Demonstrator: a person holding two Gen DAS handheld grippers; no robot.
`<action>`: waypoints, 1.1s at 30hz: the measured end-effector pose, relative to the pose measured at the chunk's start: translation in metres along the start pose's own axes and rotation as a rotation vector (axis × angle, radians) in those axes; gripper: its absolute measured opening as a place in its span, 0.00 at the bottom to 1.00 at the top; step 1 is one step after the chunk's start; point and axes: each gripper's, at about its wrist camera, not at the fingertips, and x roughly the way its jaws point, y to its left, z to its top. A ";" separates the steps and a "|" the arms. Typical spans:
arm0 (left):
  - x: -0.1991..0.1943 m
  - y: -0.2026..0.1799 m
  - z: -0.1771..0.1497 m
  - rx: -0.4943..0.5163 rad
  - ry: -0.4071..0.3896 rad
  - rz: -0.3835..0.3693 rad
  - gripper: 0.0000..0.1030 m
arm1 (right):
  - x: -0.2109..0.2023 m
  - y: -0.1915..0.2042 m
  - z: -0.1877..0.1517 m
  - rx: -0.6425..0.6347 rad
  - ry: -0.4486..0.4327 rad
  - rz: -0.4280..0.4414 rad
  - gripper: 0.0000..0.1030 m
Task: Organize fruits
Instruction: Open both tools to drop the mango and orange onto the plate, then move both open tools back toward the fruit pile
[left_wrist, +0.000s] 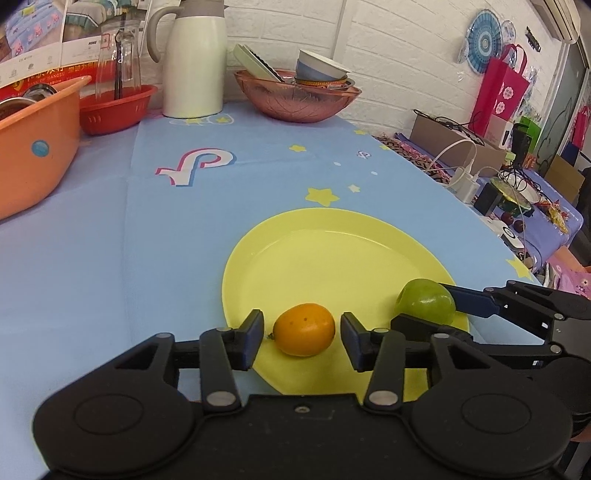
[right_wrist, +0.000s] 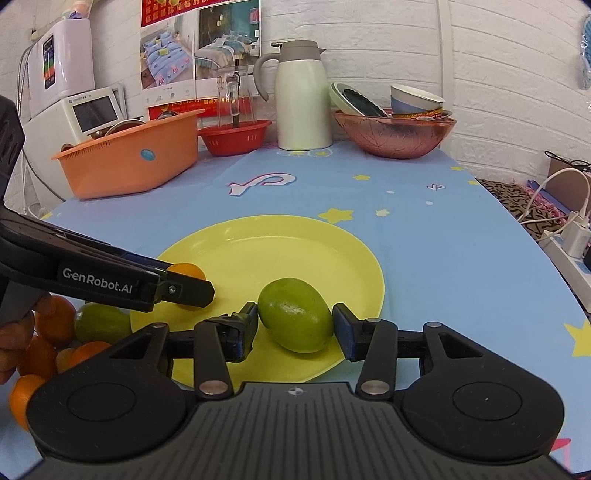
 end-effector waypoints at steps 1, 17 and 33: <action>-0.003 -0.001 0.000 -0.002 -0.010 -0.006 1.00 | -0.001 0.001 0.000 -0.008 -0.007 0.001 0.89; -0.079 -0.007 -0.030 -0.060 -0.104 0.098 1.00 | -0.048 0.020 -0.013 -0.035 -0.089 -0.010 1.00; -0.141 0.000 -0.094 -0.129 -0.109 0.142 1.00 | -0.097 0.049 -0.046 -0.029 -0.042 0.071 1.00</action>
